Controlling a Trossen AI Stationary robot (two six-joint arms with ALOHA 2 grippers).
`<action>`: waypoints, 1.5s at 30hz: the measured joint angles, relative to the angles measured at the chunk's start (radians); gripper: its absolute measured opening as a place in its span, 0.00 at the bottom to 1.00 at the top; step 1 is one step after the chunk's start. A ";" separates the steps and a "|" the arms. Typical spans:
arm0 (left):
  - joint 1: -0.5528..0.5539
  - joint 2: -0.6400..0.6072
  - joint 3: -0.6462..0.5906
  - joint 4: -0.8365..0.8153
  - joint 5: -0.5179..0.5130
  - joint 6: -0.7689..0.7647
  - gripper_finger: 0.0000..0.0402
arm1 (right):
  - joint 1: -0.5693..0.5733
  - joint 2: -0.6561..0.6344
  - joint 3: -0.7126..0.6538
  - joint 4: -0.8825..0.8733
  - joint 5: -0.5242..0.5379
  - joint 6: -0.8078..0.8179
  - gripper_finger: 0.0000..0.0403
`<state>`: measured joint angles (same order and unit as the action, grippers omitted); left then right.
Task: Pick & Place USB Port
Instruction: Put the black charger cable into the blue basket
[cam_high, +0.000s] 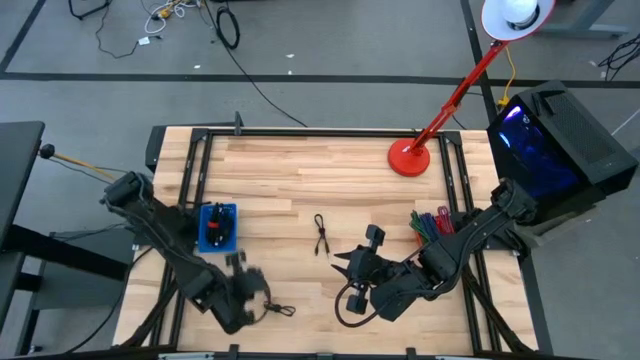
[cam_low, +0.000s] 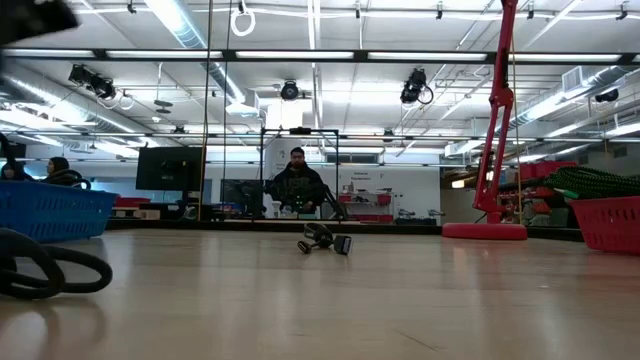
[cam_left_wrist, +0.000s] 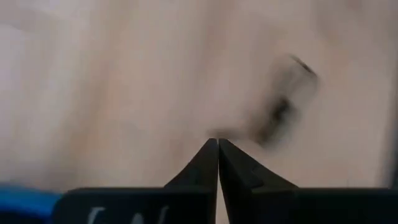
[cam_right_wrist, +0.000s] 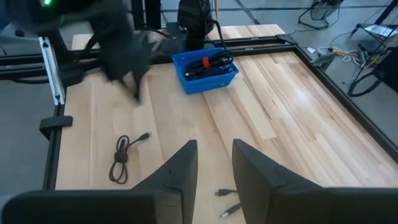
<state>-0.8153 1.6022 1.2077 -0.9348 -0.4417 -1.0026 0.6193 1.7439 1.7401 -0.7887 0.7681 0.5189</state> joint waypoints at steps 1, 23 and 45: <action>-0.004 0.012 -0.023 0.069 0.058 0.020 0.05 | 0.000 0.000 0.000 0.000 0.000 -0.002 0.25; -0.021 0.222 -0.093 0.462 0.110 0.210 0.46 | 0.000 0.000 0.000 0.028 0.001 -0.003 0.25; 0.021 0.289 -0.092 0.440 0.023 0.123 0.06 | 0.000 0.000 0.000 0.025 -0.001 -0.004 0.25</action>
<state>-0.7945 1.8912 1.1153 -0.4950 -0.4184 -0.8799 0.6189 1.7439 1.7405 -0.7640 0.7673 0.5152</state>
